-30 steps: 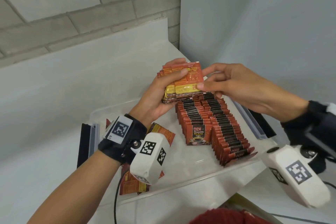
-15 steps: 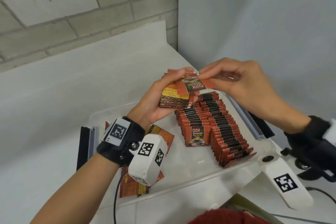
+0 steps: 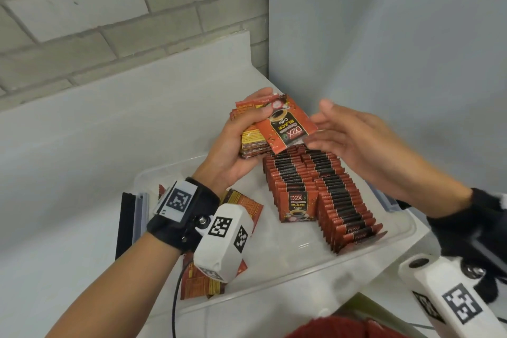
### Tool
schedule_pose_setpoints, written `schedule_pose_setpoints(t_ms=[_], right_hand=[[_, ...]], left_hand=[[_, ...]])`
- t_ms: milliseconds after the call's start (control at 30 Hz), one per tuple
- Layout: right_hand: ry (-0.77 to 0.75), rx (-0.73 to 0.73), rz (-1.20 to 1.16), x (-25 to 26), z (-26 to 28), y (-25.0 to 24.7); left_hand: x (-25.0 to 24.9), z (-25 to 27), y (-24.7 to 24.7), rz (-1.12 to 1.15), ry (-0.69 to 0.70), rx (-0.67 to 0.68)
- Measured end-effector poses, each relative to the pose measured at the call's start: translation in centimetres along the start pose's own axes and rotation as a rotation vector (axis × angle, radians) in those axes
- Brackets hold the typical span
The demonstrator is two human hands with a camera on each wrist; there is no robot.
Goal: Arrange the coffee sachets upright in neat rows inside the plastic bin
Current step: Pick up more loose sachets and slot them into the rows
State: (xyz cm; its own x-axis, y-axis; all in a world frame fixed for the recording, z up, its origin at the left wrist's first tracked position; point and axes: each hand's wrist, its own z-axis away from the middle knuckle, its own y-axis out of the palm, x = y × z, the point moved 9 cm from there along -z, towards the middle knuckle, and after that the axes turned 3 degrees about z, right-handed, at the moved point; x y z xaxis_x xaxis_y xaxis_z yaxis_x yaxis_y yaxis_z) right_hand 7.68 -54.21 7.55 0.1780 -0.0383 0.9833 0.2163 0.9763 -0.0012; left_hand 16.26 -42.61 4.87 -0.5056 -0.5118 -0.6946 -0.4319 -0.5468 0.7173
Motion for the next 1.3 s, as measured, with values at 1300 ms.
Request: schedule_pose_setpoints(t_ms=[1300], right_hand=[[-0.731, 0.35, 1.298, -3.5, 3.5, 6.8]], left_hand=[[-0.8, -0.3, -1.2, 0.043, 0.078, -0.123]])
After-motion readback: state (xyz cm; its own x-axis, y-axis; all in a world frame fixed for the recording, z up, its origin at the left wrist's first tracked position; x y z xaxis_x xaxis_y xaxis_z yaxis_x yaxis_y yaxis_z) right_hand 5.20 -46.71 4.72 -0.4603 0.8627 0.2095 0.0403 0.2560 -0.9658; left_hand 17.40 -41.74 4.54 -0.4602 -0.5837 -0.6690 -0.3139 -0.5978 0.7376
